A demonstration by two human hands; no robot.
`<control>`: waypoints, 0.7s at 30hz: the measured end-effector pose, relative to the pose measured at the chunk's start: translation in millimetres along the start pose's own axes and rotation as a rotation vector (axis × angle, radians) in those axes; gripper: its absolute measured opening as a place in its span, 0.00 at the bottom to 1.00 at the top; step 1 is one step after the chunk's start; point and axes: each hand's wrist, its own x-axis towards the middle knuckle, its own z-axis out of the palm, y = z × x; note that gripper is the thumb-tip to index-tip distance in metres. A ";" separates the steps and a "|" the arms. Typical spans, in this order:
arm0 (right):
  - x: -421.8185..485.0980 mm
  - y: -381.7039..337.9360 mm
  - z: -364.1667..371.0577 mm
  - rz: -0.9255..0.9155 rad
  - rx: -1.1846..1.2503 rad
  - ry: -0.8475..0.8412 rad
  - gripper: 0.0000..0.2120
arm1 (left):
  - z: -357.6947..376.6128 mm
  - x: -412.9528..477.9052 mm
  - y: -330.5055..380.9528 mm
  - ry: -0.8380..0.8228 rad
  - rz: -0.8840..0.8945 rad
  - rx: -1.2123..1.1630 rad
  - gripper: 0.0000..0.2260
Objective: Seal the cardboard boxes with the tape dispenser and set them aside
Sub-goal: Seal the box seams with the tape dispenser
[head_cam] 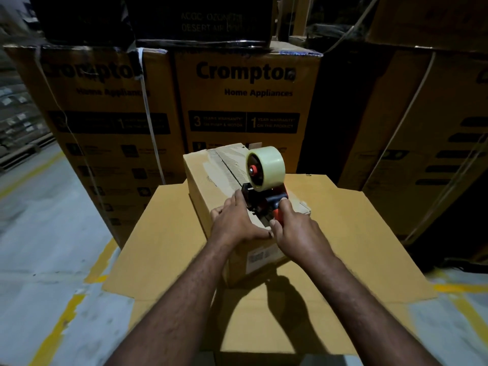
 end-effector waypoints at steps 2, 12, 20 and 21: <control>-8.8 6.1 -5.6 -0.005 0.016 -0.002 0.13 | -0.3 3.5 -0.4 -0.015 -0.002 0.033 0.58; -54.8 32.5 -29.4 -0.009 0.050 -0.018 0.14 | -11.4 -2.7 18.5 -0.195 -0.012 0.181 0.53; -81.2 43.3 -27.1 -0.004 0.109 -0.020 0.18 | -15.0 -10.7 20.8 -0.230 0.147 0.261 0.37; -83.5 45.3 -27.5 0.000 0.120 -0.028 0.18 | -14.3 -8.0 18.7 -0.231 0.181 0.282 0.36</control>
